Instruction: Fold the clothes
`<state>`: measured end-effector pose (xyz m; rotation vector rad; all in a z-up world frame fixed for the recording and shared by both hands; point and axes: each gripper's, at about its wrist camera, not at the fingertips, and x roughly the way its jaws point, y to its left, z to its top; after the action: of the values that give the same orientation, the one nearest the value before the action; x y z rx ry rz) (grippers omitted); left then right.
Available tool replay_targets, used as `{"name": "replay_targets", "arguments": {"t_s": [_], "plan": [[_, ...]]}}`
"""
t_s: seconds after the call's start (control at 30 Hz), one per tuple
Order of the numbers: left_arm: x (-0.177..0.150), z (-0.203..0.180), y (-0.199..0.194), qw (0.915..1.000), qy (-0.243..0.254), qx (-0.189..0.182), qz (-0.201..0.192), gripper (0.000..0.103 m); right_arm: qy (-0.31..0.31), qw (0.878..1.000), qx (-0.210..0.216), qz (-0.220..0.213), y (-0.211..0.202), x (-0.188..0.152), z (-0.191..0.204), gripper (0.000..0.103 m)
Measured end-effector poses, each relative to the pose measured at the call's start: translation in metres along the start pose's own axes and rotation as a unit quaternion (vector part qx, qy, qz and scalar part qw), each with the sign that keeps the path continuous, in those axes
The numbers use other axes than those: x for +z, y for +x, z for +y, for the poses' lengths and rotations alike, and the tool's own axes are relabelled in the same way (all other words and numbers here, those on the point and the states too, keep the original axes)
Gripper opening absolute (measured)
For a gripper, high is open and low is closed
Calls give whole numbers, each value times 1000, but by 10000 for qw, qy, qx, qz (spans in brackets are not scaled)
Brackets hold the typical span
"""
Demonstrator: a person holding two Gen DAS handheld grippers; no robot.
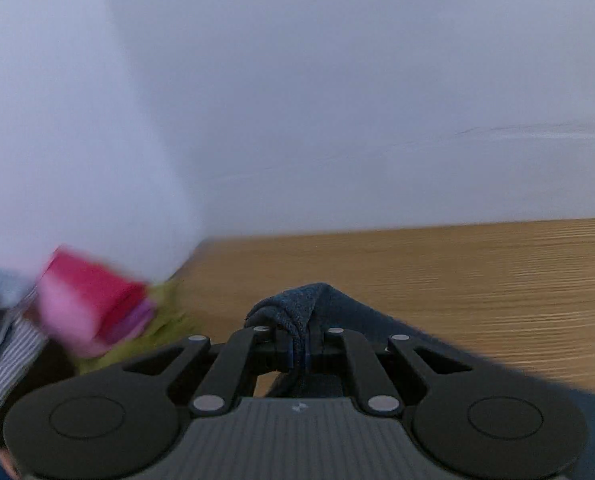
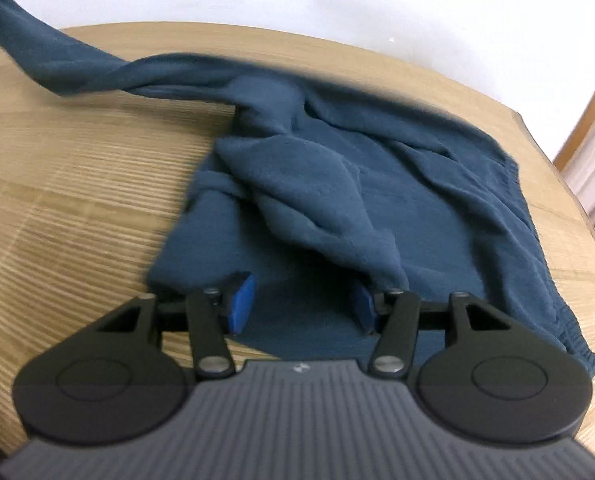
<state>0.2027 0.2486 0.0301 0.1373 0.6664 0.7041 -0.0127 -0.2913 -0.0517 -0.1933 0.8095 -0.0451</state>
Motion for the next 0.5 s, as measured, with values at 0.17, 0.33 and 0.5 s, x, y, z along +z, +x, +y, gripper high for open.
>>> {"name": "replay_targets", "arguments": {"t_s": [0.17,0.33,0.5], "plan": [[-4,23,29,9989,-218,-14,419,6,-244,9996,118,16,-7,8,25,55],[-1,36,1,9965,-376,-722,192,6,-221,9902,1341,-322,-46,38,27,55],[25,73,-22,9914,-791,-1040,-57,6,89,9833,1561,-932,-45,82,12,62]]}}
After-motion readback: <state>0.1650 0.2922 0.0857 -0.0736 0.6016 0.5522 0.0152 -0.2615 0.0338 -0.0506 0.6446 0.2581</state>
